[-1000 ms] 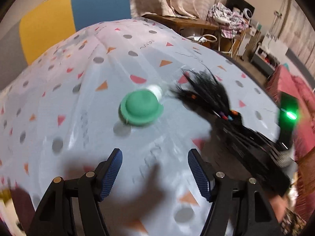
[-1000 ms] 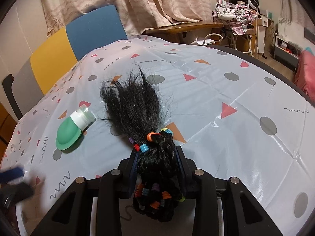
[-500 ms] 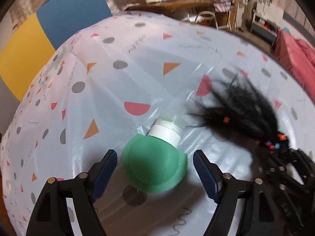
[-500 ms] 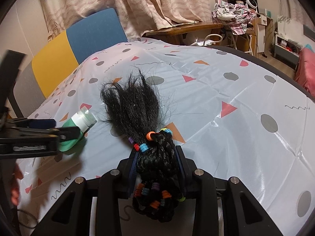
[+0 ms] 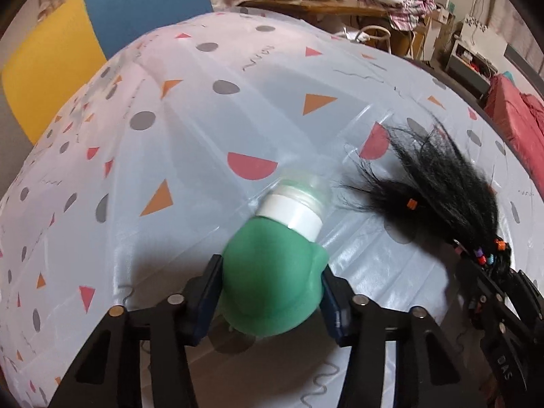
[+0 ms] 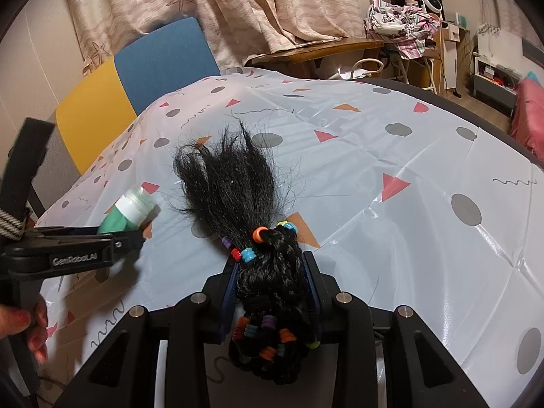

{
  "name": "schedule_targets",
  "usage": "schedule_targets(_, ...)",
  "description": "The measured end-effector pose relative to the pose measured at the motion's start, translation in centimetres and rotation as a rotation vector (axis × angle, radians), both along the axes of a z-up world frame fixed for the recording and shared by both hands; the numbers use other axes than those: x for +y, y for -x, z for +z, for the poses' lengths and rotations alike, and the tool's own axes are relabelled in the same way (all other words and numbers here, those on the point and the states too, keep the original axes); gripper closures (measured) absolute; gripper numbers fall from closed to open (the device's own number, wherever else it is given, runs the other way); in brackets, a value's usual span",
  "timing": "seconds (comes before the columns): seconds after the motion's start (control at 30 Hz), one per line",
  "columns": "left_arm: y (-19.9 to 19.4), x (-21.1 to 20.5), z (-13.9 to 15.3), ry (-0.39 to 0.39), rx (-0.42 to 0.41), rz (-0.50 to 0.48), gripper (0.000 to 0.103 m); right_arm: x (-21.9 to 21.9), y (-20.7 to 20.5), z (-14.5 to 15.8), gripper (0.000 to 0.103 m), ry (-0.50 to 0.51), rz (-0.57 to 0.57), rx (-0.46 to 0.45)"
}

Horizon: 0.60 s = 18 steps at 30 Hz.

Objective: Organize soft objects
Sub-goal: 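Grasp the green cup-shaped brush with the left tool while the right tool holds the hair piece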

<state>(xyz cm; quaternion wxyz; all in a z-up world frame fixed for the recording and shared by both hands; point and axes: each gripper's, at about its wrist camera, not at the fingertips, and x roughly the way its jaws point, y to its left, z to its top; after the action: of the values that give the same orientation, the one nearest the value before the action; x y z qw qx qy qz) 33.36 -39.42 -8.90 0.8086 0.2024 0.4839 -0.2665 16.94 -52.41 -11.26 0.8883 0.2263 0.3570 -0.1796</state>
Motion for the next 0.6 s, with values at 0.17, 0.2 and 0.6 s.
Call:
schedule_targets(0.17, 2.8, 2.1, 0.8, 0.084, -0.007, 0.05, 0.053, 0.1, -0.1, 0.0, 0.068, 0.004, -0.001, 0.002)
schedule_targets(0.2, 3.3, 2.5, 0.8, 0.088, -0.012, 0.049, 0.054, 0.1, -0.1, 0.0, 0.068, 0.005, -0.001, 0.003)
schedule_targets(0.6, 9.5, 5.9, 0.3, 0.139, 0.044, 0.038, 0.037, 0.2, 0.1, 0.0, 0.068, 0.006, -0.002, 0.002)
